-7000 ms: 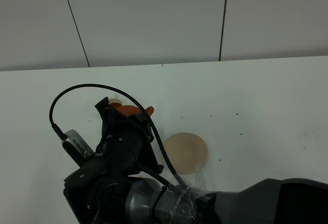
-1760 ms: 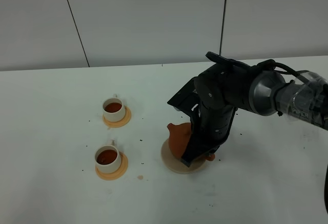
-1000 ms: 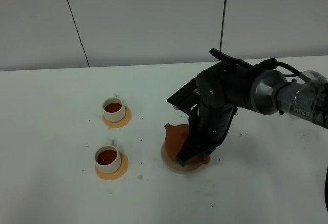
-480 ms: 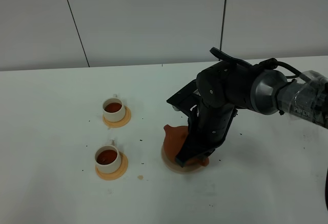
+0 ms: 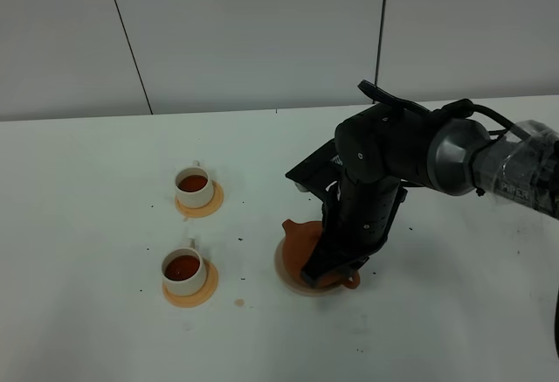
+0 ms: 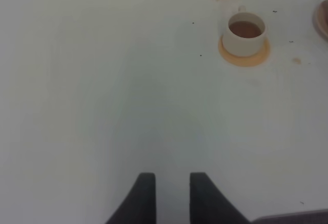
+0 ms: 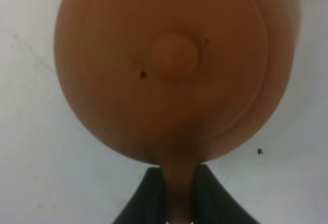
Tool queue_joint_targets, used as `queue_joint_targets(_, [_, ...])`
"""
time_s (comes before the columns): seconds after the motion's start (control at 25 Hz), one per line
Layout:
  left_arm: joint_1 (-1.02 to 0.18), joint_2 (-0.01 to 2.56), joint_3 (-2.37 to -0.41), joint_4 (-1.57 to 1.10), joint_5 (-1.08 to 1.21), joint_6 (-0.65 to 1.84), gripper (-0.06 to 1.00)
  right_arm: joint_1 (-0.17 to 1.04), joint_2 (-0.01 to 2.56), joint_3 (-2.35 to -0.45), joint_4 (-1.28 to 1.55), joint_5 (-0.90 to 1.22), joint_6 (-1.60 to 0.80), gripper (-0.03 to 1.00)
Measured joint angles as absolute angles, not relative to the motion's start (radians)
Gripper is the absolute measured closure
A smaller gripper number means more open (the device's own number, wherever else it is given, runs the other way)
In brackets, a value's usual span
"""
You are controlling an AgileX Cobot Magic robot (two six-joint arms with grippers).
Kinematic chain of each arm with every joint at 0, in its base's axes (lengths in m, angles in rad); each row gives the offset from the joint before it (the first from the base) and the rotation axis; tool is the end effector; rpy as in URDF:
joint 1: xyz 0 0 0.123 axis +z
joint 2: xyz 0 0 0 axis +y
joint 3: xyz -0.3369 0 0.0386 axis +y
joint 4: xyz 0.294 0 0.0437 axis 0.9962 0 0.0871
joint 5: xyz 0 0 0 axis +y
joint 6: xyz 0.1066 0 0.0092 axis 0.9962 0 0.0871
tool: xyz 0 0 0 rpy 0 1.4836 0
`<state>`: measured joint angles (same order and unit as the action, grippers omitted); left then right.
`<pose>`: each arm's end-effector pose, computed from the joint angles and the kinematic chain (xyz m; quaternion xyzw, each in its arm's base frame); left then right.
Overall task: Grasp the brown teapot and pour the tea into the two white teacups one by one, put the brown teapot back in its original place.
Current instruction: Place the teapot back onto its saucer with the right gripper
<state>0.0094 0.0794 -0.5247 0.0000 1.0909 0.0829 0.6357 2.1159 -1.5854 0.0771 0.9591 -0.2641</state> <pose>0.0044 0.0000 0.2975 0.0321 0.8740 0.0224 0.4843 0.3994 0.3031 0.1747 -0.4155 0.9051 0.0483 0.0764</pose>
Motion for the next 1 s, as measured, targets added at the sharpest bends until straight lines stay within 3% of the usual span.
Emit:
queue_joint_targets(0.68, [0.009,0.079,-0.525,0.0,1.091,0.083,0.71,0.635,2.132,-1.585,0.112,0.942,-0.264,0.82])
queue_joint_targets(1.0, [0.009,0.079,-0.525,0.0,1.091,0.083,0.71,0.635,2.137,-1.585,0.123,0.942,-0.264,0.72])
